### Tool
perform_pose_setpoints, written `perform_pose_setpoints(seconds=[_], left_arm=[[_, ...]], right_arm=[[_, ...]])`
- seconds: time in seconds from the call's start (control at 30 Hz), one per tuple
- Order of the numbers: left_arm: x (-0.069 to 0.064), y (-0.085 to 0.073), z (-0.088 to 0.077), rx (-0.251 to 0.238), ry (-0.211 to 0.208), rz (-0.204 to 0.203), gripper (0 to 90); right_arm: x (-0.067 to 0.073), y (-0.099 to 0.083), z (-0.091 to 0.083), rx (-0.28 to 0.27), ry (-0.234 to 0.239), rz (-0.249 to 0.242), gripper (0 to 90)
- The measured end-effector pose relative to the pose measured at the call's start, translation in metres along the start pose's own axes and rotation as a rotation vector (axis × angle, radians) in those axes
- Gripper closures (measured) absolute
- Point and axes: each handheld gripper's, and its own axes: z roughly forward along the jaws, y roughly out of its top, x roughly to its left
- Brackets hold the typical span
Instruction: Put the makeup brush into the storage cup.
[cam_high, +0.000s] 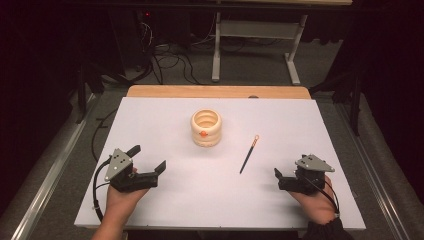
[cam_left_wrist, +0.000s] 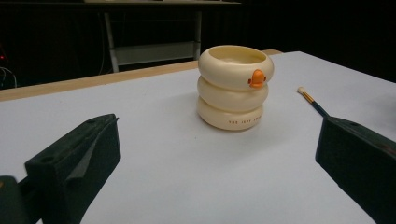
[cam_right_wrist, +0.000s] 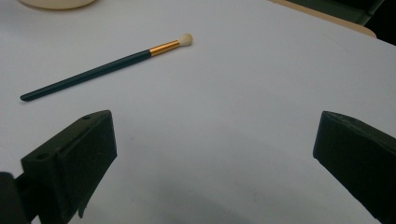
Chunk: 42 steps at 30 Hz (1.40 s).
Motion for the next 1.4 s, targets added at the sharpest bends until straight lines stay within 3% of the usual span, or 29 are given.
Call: perform_pose_setpoints(seconds=[0.57, 1.17, 1.33, 1.4], left_arm=[[-0.0002, -0.0001, 0.0004, 0.002, -0.001, 0.001, 0.6], [0.0000, -0.0005, 0.0010, 0.009, 0.000, 0.005, 0.6], [-0.0005, -0.0020, 0.0017, 0.026, 0.019, -0.003, 0.6], [0.0001, -0.0017, 0.0023, 0.043, 0.034, -0.002, 0.6]], right_arm=[[0.0005, 0.0000, 0.0041, 0.093, 0.009, -0.006, 1.3], [0.0003, -0.0008, 0.0078, 0.185, 0.016, 0.019, 2.0], [-0.0012, 0.0004, 0.0069, 0.188, 0.020, 0.024, 1.9], [-0.0032, 0.0029, 0.0065, 0.188, 0.028, 0.048, 1.9]])
